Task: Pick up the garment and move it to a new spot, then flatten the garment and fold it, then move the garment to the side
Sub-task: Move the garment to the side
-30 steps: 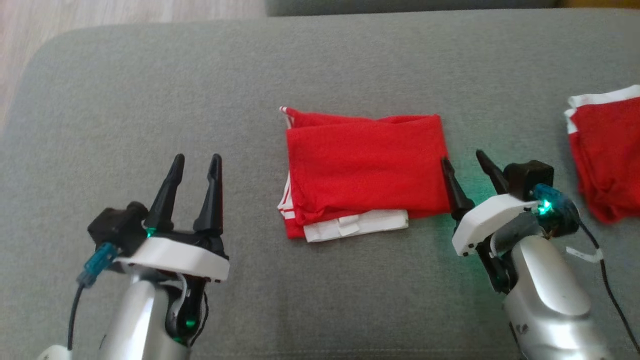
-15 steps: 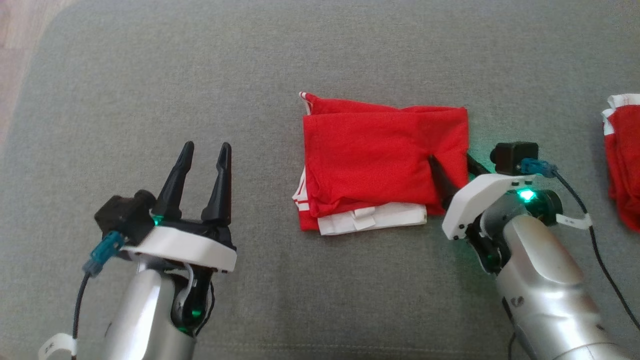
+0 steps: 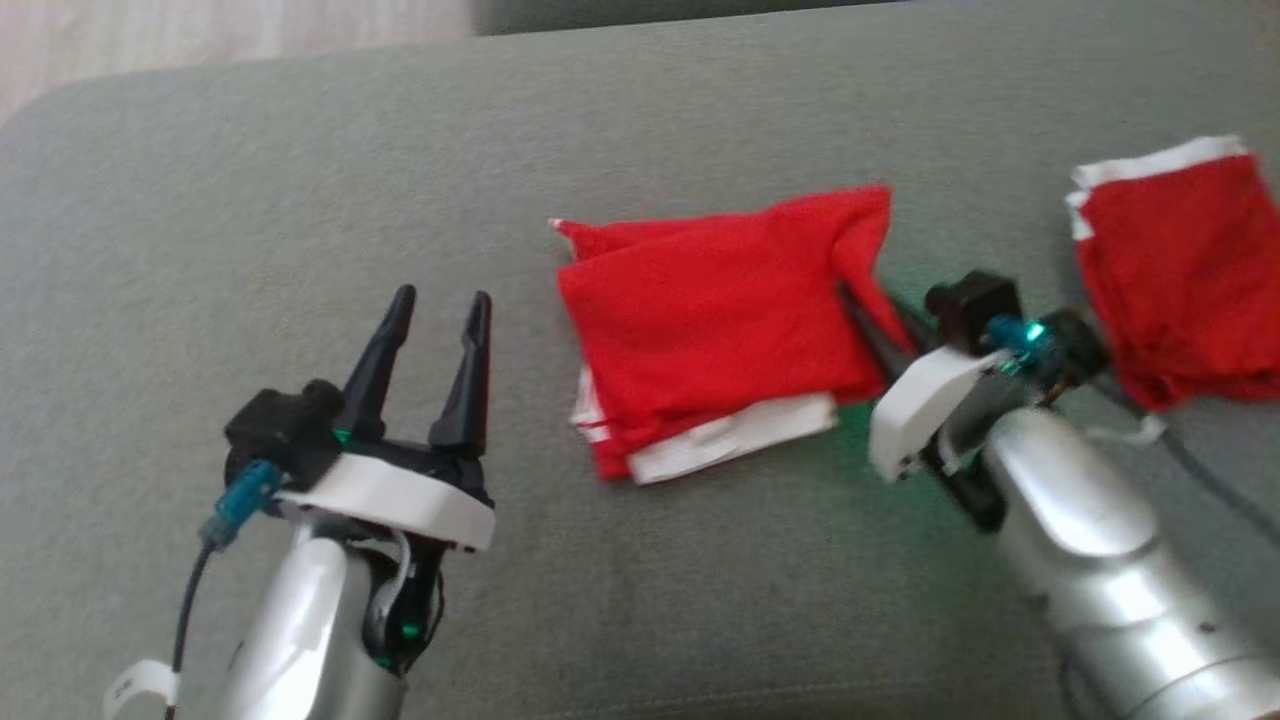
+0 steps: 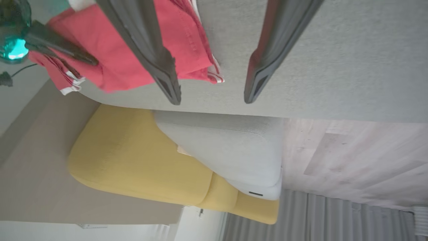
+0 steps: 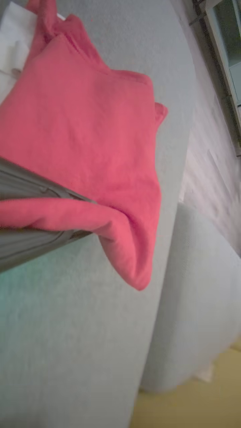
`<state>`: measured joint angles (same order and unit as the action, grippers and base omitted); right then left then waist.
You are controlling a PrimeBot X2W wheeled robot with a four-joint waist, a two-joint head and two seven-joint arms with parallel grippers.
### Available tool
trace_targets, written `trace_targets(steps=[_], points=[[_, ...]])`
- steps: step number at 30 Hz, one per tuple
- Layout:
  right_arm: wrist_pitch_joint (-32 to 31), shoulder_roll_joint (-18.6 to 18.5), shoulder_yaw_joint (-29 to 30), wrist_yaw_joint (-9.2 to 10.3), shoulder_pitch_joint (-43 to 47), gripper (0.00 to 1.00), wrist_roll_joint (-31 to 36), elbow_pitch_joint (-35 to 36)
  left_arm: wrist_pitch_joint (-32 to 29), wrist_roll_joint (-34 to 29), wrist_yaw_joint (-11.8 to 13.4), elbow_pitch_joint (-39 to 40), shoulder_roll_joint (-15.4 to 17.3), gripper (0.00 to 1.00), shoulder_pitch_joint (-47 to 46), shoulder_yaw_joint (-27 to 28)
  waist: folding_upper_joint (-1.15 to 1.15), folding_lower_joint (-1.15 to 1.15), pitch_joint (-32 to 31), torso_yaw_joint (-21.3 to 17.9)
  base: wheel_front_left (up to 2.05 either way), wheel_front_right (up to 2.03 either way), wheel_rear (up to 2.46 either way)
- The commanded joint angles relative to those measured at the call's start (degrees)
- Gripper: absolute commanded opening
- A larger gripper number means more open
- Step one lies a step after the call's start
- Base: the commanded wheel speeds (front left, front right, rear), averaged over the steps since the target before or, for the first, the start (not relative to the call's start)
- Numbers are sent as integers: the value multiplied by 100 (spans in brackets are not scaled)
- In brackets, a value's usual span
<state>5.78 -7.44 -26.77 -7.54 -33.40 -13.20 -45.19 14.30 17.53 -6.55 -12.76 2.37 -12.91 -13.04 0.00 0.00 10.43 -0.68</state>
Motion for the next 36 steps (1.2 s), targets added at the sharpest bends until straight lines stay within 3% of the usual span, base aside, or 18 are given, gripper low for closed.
trace_targets(steps=[1, 10, 11, 20, 27, 36], points=[[123, -238, -152, 5, -328, 0, 78, 307, 70, -49, -9, 187, 51, 100, -180, 64, 0, 0, -123, -291, 0, 0, 0], [-50, -1373, -405, 5, -680, 0, 275, 1070, 70, -27, 38, 308, 51, 100, -353, -391, 0, 0, -95, -936, 0, 0, 0], [-158, -1656, -382, 5, -731, 0, 258, 1250, 70, -27, 56, 346, 51, 100, -406, -449, 0, 0, -32, -1021, 0, 0, 0], [-463, -2861, 35, 5, -840, 0, 23, 1497, 70, -108, 61, 486, 51, 100, -665, -495, 0, 0, 423, -1130, 0, 0, 0], [-433, -3197, 559, 5, -968, 0, 306, 985, 70, -175, 12, 517, 51, 100, -846, -520, 0, 0, 794, -1026, 0, 0, 0], [-415, -3088, 1242, 5, -987, 0, 729, 404, 70, -239, -42, 532, 51, 100, -987, -421, 0, 0, 1182, -876, 0, 0, 0]])
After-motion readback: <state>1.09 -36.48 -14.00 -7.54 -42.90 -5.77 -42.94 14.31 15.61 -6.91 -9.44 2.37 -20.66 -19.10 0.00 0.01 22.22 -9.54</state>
